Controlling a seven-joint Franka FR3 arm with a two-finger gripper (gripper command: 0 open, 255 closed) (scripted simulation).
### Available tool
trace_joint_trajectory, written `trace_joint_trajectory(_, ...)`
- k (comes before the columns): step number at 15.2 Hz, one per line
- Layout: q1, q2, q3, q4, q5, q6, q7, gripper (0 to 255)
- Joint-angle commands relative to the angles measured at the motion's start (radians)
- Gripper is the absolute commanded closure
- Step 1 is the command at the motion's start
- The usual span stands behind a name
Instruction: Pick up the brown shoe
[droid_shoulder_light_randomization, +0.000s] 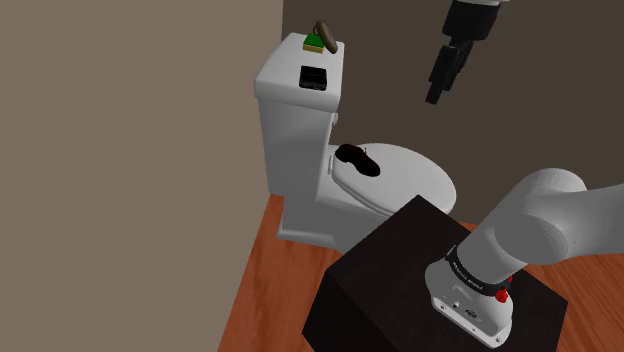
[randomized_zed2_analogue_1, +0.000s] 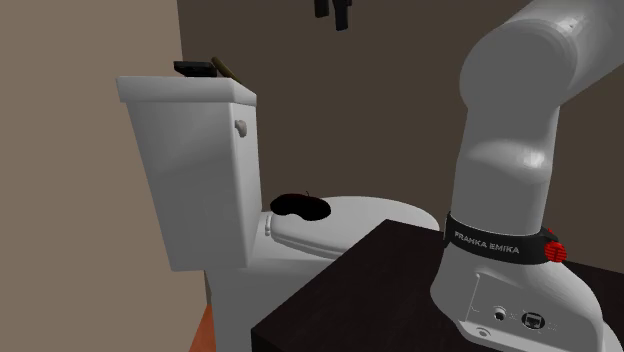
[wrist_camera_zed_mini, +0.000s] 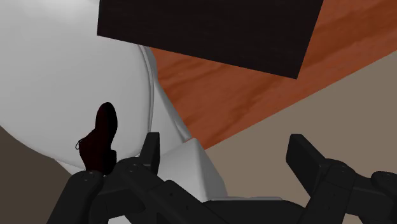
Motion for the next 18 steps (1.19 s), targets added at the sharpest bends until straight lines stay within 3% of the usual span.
trace_joint_trajectory(1, 0.0, 0.0, 0.0, 0.0, 0.0, 0.0, 0.0, 0)
trace_joint_trajectory(10, -0.042, 0.101, -0.068, -0.198, -0.071, 0.314, -0.053, 0)
trace_joint_trajectory(18, -0.086, 0.303, -0.134, -0.281, -0.132, 0.617, -0.089, 0)
